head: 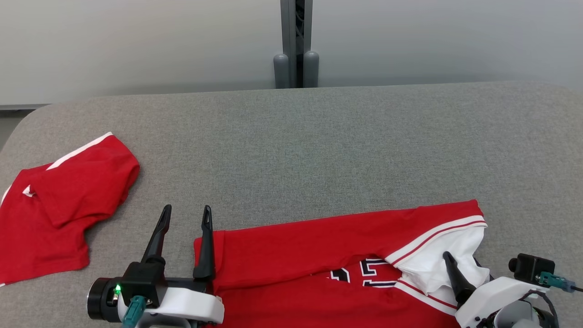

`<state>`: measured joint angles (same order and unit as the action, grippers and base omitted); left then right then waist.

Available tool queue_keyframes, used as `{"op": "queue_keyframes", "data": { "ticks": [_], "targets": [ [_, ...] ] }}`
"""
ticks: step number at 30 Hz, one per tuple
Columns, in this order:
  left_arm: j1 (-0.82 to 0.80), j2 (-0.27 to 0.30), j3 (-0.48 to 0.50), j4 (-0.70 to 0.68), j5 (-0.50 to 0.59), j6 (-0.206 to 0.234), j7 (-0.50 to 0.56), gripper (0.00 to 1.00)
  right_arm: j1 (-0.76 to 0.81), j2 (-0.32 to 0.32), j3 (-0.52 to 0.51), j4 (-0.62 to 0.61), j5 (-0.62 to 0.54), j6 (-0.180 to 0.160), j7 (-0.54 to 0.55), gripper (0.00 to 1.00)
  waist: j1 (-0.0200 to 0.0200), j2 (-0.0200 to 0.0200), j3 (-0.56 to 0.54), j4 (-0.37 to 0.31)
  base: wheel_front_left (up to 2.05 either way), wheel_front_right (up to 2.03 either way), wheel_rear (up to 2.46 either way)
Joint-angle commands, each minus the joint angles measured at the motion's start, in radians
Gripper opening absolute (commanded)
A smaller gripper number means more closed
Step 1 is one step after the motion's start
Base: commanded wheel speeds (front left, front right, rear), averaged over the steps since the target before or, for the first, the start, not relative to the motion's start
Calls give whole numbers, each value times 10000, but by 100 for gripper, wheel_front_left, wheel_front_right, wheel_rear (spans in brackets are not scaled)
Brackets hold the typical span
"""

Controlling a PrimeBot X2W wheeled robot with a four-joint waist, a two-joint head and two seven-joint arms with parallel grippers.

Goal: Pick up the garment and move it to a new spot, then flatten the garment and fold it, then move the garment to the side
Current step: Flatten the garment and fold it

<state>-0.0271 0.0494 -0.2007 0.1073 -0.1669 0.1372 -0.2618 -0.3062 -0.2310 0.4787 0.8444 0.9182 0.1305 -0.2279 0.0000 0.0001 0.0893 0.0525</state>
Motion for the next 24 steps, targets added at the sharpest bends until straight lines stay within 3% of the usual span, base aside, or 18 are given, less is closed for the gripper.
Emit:
{"op": "queue_keyframes", "data": {
  "ticks": [1, 2, 3, 4, 16, 24],
  "targets": [
    [-46, 31, 4, 14, 49, -38, -47, 100, 154, 246, 273, 134, 57, 6, 273, 100, 0, -1, 0, 0, 0, 0, 0],
    [-55, 31, -2, 24, 45, -38, -47, 100, 142, 252, 335, 145, 89, 6, 289, 84, 0, -1, -8, 2, 0, 0, 0],
    [-58, 32, -4, 35, 41, -38, -47, 100, 140, 234, 407, 163, 110, 7, 286, 36, 0, -1, -18, 2, 0, 0, 0],
    [-58, 31, -9, 44, 38, -37, -47, 100, 126, 192, 450, 191, 102, 13, 240, 0, 0, -1, -26, 2, 0, 0, 0],
    [-59, 32, 15, 117, 4, 4, -47, 100, -540, -654, 219, 641, 204, -20, -240, 0, 0, -1, -101, -63, 0, 0, 0],
    [-138, 31, 22, 134, -82, 7, -47, 100, -1068, -1763, -26, 1188, 297, -17, -126, 0, 0, -1, -85, -35, 0, 0, 0]
  ]
}}
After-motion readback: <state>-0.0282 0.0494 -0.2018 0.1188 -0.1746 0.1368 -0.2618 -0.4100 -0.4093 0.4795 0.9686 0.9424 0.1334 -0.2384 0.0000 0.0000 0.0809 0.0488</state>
